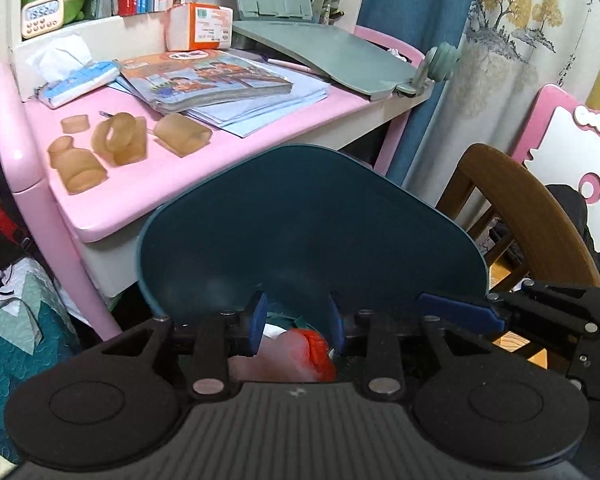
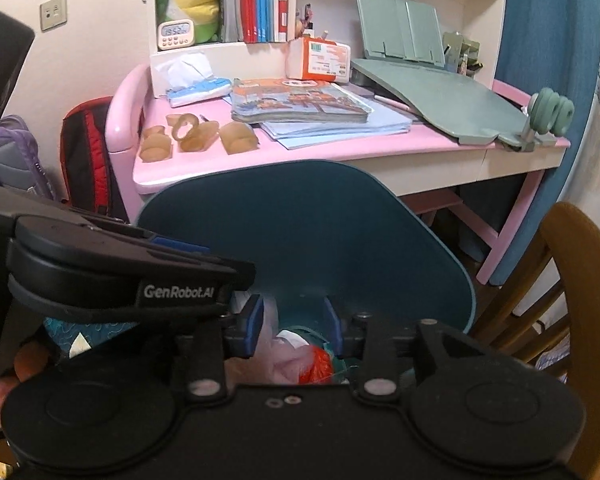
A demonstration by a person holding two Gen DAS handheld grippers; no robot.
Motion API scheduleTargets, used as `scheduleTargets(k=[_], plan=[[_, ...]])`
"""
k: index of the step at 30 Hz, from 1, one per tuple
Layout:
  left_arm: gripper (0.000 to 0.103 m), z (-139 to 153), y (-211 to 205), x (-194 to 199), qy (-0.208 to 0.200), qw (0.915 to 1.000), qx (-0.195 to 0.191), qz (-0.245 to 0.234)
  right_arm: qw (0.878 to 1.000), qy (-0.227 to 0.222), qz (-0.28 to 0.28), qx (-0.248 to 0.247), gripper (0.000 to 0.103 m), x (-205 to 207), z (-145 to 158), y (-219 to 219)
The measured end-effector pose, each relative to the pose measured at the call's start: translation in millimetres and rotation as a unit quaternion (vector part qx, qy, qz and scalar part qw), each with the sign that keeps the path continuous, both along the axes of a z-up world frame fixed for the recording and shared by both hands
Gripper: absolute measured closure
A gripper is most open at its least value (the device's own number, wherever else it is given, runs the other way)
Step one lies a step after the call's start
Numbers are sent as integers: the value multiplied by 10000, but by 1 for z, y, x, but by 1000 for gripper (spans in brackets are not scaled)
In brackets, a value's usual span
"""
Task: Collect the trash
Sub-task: 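Open the left tool to drop the pink net into the bin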
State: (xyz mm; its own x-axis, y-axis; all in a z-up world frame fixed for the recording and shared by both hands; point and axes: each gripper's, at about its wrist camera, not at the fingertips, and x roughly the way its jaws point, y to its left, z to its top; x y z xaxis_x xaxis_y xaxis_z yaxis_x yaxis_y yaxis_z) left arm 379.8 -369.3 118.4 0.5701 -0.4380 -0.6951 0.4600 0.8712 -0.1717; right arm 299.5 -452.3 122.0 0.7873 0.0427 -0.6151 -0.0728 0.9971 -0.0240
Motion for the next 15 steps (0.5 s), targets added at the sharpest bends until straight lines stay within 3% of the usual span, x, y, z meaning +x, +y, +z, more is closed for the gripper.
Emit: scheduleTargets(k=[2, 4, 15], plan=[[65, 5, 6, -7, -37, 10000, -29, 35, 10000, -35, 19, 0, 69, -6, 4, 1], [38, 12, 14, -17, -138, 9998, -61, 92, 9999, -80, 63, 11, 67, -12, 9, 4], [35, 44, 85, -73, -527, 9979, -123, 369, 9964, -291, 781, 123, 58, -56, 36, 54]])
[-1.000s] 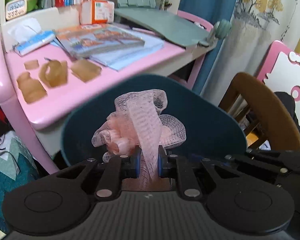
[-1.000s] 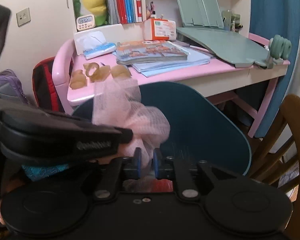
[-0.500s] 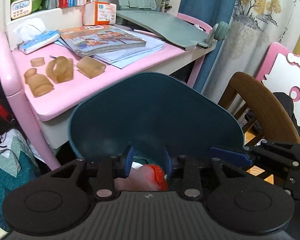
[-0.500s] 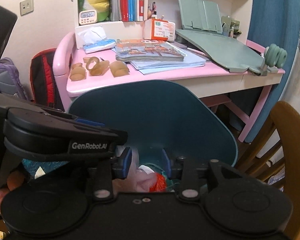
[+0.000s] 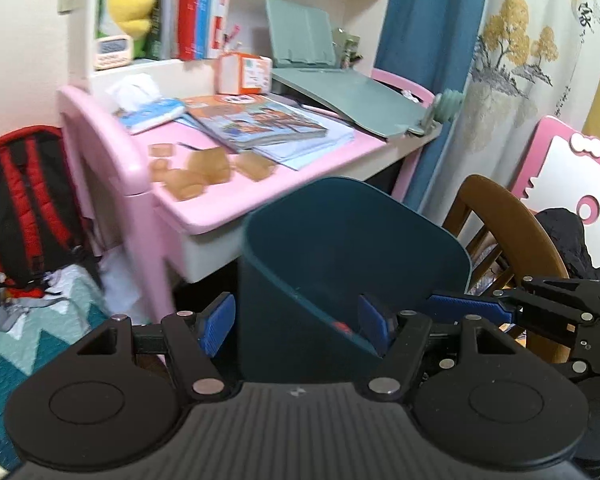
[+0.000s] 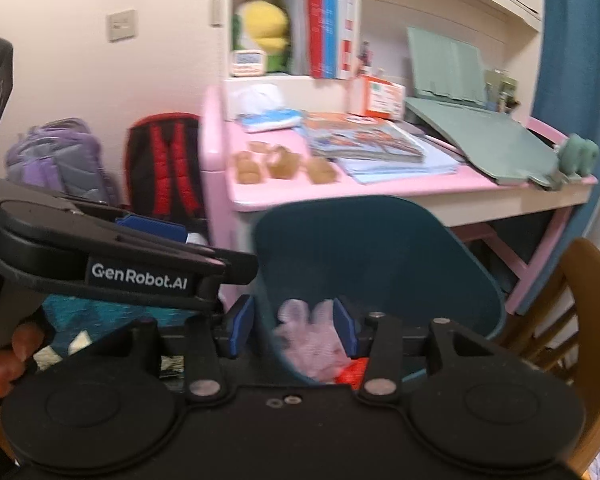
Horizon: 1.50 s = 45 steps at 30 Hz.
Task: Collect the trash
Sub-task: 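Open the left tool to drop the pink net into the bin, then lower the left tool toward the clear plastic wrapper while the right tool approaches the orange mesh net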
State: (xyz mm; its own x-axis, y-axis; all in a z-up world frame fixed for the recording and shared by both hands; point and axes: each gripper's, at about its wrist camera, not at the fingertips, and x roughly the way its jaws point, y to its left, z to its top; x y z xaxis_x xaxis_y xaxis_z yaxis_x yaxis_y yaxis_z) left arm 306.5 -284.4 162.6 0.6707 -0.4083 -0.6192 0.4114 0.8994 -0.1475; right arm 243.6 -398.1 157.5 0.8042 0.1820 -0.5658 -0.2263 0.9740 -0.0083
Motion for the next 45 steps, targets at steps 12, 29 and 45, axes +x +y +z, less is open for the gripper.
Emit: scheduleTargets(k=[12, 29, 45], plan=[[24, 0, 119, -61, -106, 9968, 87, 786, 9941, 102, 1066, 185, 52, -32, -5, 95], [10, -105, 322, -106, 389, 9673, 302, 2489, 9507, 886, 2918, 571, 49, -26, -104, 251], [4, -350, 462, -91, 2381, 8973, -154, 3713, 8997, 2864, 3295, -49, 47, 13, -354, 388]])
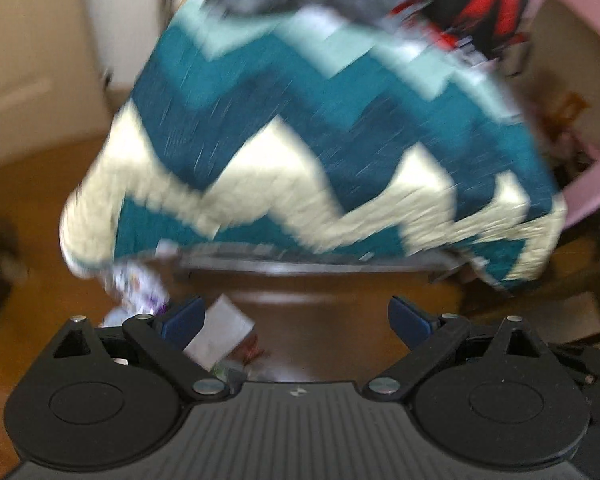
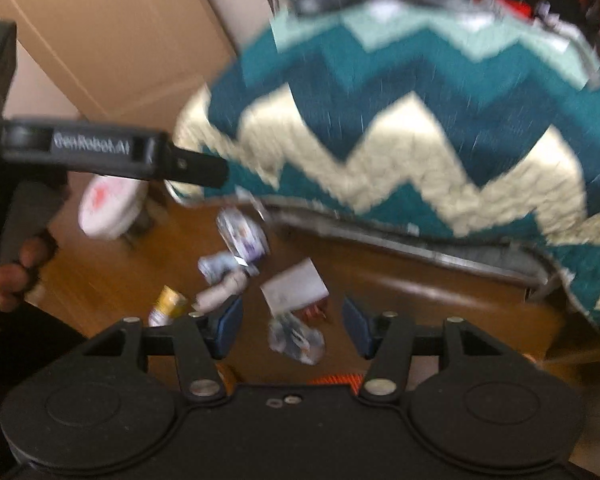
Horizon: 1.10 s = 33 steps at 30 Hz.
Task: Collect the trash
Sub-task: 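Lower the left tool toward the clear plastic wrapper while the right tool approaches the orange mesh net, then close the left tool on the clear wrapper while the right tool closes on the orange mesh net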
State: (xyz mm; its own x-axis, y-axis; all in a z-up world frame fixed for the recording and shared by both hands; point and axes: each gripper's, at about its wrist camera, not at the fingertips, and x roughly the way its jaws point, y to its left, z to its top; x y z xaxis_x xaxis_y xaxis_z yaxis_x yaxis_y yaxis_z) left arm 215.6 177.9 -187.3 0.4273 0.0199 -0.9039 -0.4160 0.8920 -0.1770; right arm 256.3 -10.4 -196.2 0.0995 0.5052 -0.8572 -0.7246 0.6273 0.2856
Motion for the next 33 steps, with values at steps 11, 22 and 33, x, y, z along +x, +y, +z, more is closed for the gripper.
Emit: scheduleTargets(k=[11, 22, 33], plan=[[4, -160, 23, 17, 1838, 9782, -443, 857, 9923, 916, 442, -708, 48, 2, -166, 33], [4, -298, 32, 20, 2927, 9296, -1410, 1740, 9683, 1174, 1403, -1701, 48, -20, -278, 38], [7, -386, 35, 13, 3376, 9000, -1774, 2111, 9596, 1194, 1603, -1980, 48, -18, -341, 45]])
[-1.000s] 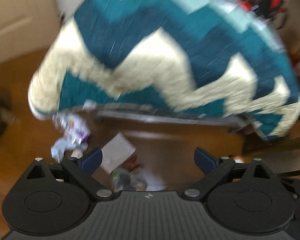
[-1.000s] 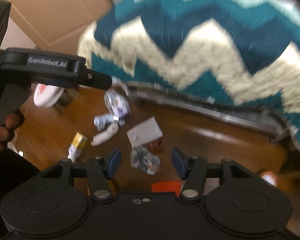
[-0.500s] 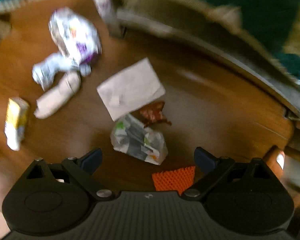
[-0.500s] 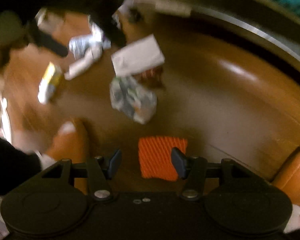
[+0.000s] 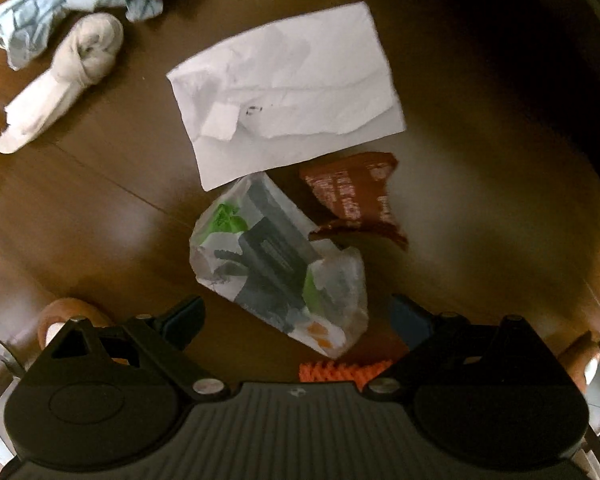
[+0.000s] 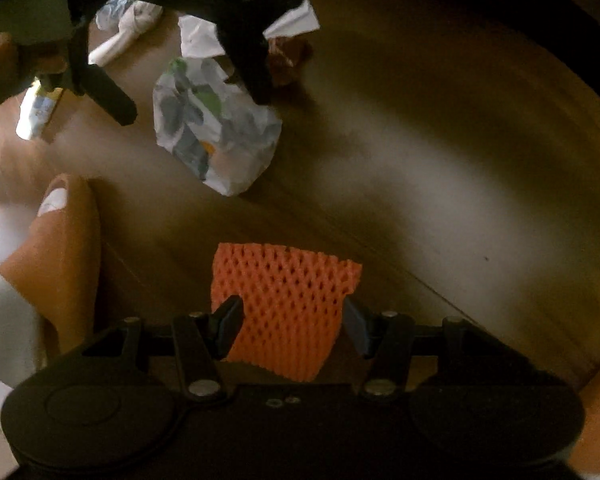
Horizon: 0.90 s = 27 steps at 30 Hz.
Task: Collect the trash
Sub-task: 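Close the left tool on the clear wrapper while the right tool closes on the orange mesh net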
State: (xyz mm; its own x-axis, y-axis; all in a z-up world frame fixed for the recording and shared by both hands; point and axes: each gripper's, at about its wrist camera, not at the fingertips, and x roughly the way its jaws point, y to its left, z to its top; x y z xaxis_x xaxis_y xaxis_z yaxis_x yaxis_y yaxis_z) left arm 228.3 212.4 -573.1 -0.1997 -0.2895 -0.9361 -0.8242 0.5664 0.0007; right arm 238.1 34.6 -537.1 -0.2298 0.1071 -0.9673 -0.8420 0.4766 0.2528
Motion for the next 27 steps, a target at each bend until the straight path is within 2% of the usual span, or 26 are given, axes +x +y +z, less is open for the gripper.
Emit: scheduleTargets(k=[5, 7, 11, 12, 14, 16, 19, 20, 24, 27], plan=[[21, -20, -4, -5, 128, 9999, -65, -38, 9989, -306, 344, -17, 48, -13, -6, 1], [33, -26, -4, -6, 120, 9998, -151, -33, 9980, -437, 446, -21, 48, -18, -7, 2], [41, -32, -6, -7, 74, 9998, -209, 2, 9929, -741, 917, -123, 46, -34, -8, 9], [47, -32, -7, -8, 38, 9997, -239, 16, 9925, -783, 929, -147, 46, -35, -8, 10], [52, -32, -9, -8, 10, 9997, -262, 20, 9921, -844, 907, -197, 49, -36, -8, 11], [64, -31, -10, -8, 10, 9996, -267, 14, 9912, -890, 954, -214, 52, -37, -8, 14], [72, -32, -8, -13, 15, 9997, -248, 4, 9899, -1019, 972, -178, 71, -37, -6, 10], [73, -30, -8, -12, 2, 9997, -229, -3, 9895, -1068, 956, -185, 88, -35, -5, 10], [91, -17, -12, -9, 169, 9999, -16, -30, 9915, -916, 908, -172, 94, -22, -3, 7], [93, -6, -13, -8, 164, 9998, 89, -61, 9916, -991, 810, -199, 94, -13, 4, 7]])
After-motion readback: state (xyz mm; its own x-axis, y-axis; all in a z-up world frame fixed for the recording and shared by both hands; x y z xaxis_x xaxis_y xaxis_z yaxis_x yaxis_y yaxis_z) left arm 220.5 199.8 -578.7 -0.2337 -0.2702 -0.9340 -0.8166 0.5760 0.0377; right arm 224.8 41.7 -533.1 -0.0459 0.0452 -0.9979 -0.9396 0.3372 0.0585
